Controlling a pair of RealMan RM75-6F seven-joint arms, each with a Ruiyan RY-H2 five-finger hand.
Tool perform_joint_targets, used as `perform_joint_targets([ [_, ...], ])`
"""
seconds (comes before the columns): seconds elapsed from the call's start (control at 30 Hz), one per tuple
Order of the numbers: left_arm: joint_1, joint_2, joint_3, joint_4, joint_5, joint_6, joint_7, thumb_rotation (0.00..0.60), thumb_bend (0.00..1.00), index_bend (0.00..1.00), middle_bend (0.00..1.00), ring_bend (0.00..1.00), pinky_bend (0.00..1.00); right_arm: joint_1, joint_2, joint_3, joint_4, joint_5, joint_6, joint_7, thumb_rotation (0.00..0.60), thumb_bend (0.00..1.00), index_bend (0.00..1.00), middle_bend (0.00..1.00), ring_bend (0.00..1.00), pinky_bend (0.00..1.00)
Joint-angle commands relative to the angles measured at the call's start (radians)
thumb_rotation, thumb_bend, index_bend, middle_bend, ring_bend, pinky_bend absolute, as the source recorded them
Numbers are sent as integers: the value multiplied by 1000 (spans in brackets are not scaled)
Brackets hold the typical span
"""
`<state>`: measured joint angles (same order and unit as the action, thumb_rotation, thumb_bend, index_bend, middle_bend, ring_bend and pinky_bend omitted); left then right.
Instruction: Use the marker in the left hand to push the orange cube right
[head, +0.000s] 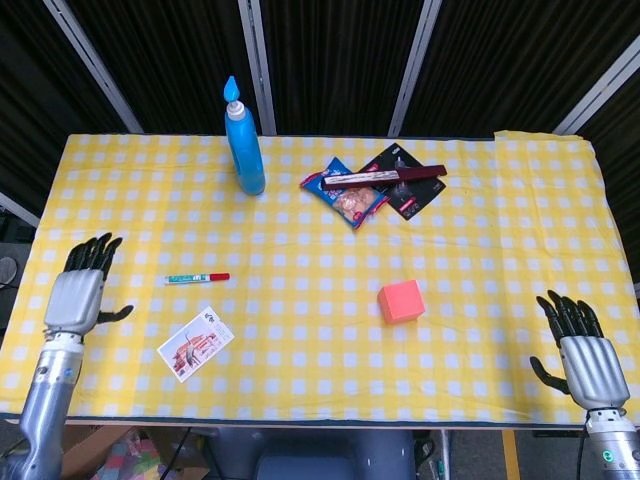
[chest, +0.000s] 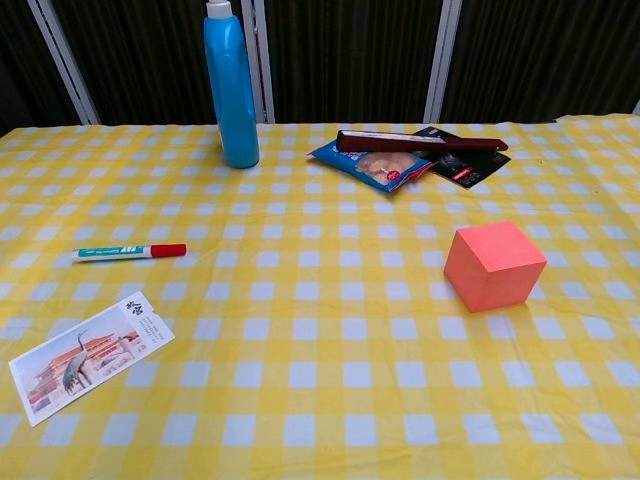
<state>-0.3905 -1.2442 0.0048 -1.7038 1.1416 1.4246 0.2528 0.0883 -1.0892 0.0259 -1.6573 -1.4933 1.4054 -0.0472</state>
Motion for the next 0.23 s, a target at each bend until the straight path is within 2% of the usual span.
perform_joint_targets([
  [0.03,87,80,75,-28,87,64,-57,600,11,0,0,0,15,0,-3,0,4,-5,5,-15,600,378,0,0,0,0],
  [0.23,163,110,104,-15,162,138,-107,600,8,0,0,0,13,0,-6,-3,5,-9,5,-24,600,378,0,0,0,0],
])
